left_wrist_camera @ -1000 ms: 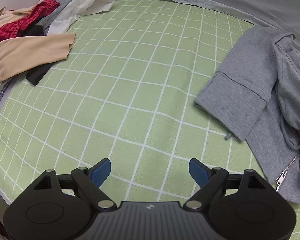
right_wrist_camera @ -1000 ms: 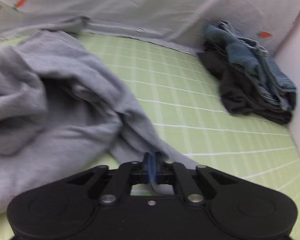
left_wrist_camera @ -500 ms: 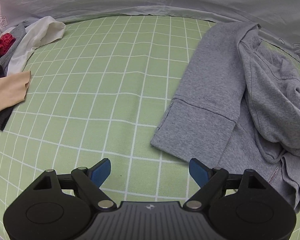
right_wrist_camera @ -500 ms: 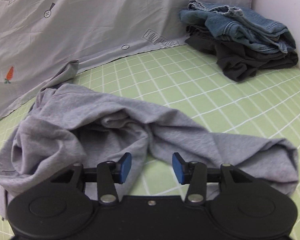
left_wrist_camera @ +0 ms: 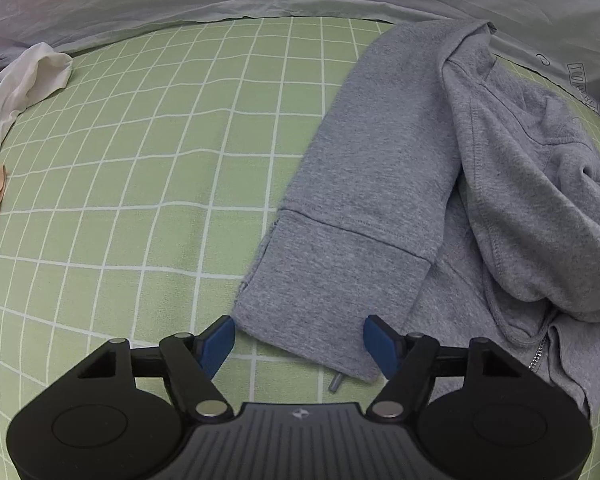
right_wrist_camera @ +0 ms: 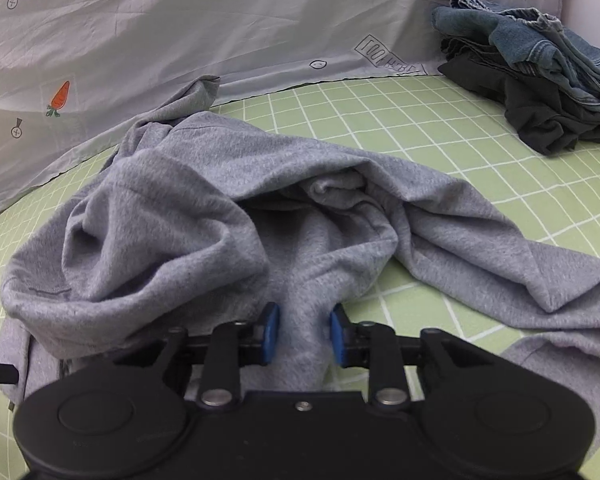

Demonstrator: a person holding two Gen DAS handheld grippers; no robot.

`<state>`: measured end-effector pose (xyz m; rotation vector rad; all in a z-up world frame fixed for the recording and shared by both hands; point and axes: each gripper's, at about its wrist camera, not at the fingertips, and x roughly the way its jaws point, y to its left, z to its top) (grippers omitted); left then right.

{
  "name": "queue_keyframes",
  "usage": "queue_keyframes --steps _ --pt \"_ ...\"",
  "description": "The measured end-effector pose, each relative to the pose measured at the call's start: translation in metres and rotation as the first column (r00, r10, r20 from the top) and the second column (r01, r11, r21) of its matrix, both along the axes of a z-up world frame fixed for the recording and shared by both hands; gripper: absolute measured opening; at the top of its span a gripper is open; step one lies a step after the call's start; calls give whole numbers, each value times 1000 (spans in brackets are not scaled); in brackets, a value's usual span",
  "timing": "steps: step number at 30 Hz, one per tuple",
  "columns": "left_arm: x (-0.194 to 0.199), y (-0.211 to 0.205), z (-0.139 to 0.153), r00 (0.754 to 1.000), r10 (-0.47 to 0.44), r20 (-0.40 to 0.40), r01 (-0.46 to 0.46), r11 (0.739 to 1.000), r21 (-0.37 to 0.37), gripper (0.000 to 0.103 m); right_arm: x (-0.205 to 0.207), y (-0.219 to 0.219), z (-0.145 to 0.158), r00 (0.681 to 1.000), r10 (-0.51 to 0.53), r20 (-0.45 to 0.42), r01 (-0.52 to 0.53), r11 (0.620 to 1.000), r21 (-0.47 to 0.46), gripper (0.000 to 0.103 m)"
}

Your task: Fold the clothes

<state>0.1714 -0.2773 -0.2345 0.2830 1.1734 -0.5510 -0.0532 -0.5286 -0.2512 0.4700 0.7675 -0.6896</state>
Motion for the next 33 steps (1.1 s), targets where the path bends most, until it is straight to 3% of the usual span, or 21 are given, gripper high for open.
queue_keyframes --steps 2,4,7,10,13,16,20,24,26,28,31,33 --pt "-1 6 2 1000 9 -28 -11 998 -56 30 3 4 2 999 34 -42 -36 998 -48 19" --pt "-2 8 6 1000 26 3 -26 999 -40 6 1 4 4 996 54 -68 -59 996 -74 18" --pt "5 22 8 997 65 42 -64 998 -24 5 -8 -3 6 994 58 -93 -67 993 -95 15" --pt "19 44 13 987 154 44 -151 987 -55 5 -21 -15 5 991 30 -130 -49 988 -145 12" --pt "36 62 22 965 226 132 -226 974 -20 4 -36 -32 3 986 -21 -165 -11 981 -193 12" --pt "62 89 32 925 318 208 -324 946 -5 5 -51 -49 2 978 -70 -195 24 973 -229 12" --pt "88 132 42 827 464 318 -498 867 30 5 -63 -61 3 977 -89 -196 46 975 -216 13" --pt "92 151 46 784 526 331 -568 822 40 18 -61 -57 2 974 -99 -203 56 976 -209 19" --pt "82 150 45 794 527 303 -564 825 43 46 -59 -54 2 972 -107 -209 63 976 -209 21" --pt "63 144 45 811 520 269 -541 841 4 53 -57 -53 2 970 -120 -211 74 975 -211 23" --pt "33 117 41 884 434 174 -428 901 -70 58 -59 -54 1 972 -135 -194 96 975 -198 27" --pt "14 90 38 942 319 110 -307 945 -110 63 -64 -57 1 974 -162 -158 135 976 -168 31"
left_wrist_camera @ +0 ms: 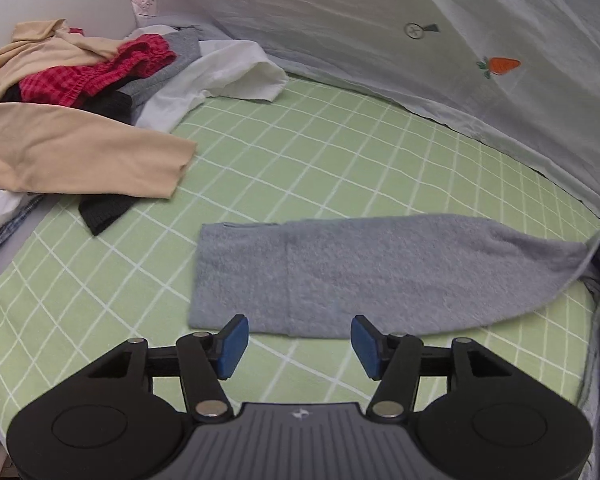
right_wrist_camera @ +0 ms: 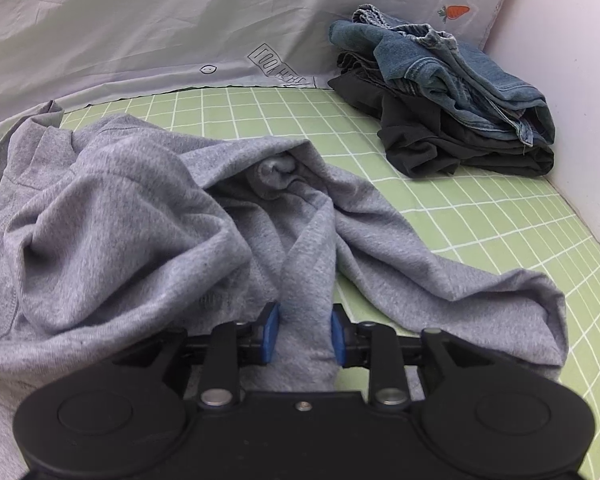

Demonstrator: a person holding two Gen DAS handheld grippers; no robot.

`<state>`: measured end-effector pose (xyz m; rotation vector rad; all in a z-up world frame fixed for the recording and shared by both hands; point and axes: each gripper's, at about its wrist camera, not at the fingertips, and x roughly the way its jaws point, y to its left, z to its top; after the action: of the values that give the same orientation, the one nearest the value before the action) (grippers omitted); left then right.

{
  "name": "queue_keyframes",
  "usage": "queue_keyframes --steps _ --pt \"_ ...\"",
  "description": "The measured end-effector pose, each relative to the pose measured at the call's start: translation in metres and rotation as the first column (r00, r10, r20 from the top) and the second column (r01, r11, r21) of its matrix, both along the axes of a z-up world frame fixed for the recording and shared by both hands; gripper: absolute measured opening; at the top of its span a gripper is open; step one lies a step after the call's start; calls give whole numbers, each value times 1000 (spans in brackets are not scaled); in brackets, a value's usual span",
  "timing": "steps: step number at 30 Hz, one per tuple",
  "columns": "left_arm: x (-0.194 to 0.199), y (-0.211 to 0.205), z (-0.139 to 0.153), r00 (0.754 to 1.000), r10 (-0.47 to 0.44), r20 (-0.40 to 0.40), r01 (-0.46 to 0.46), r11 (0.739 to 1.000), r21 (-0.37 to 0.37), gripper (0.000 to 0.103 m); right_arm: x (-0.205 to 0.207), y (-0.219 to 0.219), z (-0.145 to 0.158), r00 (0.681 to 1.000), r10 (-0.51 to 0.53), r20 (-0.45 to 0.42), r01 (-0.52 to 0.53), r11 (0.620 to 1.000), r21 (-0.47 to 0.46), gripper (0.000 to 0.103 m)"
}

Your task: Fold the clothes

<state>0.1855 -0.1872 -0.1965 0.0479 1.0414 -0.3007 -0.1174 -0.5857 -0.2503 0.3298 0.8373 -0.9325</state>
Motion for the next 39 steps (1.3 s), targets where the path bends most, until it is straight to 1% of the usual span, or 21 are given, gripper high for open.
queue_keyframes --steps 2,4,5,6,8,11,13,14,16,18,19,20,21,23,24,25,26,28,32,35,39 --pt "-19 -35 -6 986 -162 -44 161 987 -22 67 -6 -4 -1 998 -34 52 32 999 36 34" --pt "-39 -70 -12 943 -322 -84 319 947 -49 67 -12 -8 -2 993 -58 104 49 995 89 42" --pt "-47 -85 -13 919 -383 -90 378 924 -63 68 -16 -10 -3 990 -71 125 56 991 119 54" --pt "-54 -98 -14 897 -432 -94 426 901 -78 69 -19 -12 -4 986 -93 140 73 986 147 66" --pt "-66 -122 -18 852 -514 -98 505 857 -101 74 -26 -11 -7 977 -122 173 91 980 178 74" --pt "-77 -152 -29 810 -577 -105 573 817 -64 74 -29 -6 -9 977 -116 180 84 981 175 76" --pt "-82 -167 -36 789 -604 -112 603 796 -47 74 -25 -2 -10 982 -96 162 71 985 155 76" --pt "-84 -173 -40 779 -615 -117 615 787 -43 74 -23 0 -10 984 -86 153 64 987 145 73" --pt "-86 -179 -44 770 -625 -129 625 780 -45 72 -18 3 -9 985 -60 161 38 990 136 60" --pt "-88 -181 -46 765 -632 -125 632 773 -49 65 -11 8 -7 987 -26 155 7 992 125 37" --pt "-90 -181 -45 758 -642 -116 640 766 -60 53 -8 10 -6 988 -14 151 -4 993 117 35" --pt "-91 -180 -45 753 -648 -116 644 761 -77 31 -5 13 -6 989 -6 150 -11 993 114 32" --pt "-92 -178 -46 758 -642 -115 637 766 -85 25 -3 15 -5 988 5 153 -22 993 115 30" --pt "-95 -175 -46 768 -631 -108 625 775 -92 21 3 20 -4 988 38 149 -55 992 111 28" --pt "-97 -172 -46 769 -630 -109 625 777 -80 19 7 23 -3 988 63 139 -78 991 107 28" --pt "-98 -169 -45 770 -629 -112 625 777 -66 11 11 26 -3 988 88 129 -102 989 104 28" --pt "-99 -165 -45 770 -627 -114 626 778 -52 8 14 29 -2 986 108 127 -122 987 109 28" --pt "-100 -151 -43 794 -600 -103 599 800 -39 8 20 38 -1 980 152 126 -167 979 117 28" --pt "-98 -105 -44 862 -494 -113 490 869 -64 7 33 68 -1 957 261 126 -275 955 112 28" --pt "-104 -67 -43 904 -412 -111 409 911 -51 6 43 97 0 932 337 135 -352 929 114 28" --pt "-119 -14 -41 950 -290 -115 288 957 -33 5 50 137 0 889 436 142 -452 885 112 28"
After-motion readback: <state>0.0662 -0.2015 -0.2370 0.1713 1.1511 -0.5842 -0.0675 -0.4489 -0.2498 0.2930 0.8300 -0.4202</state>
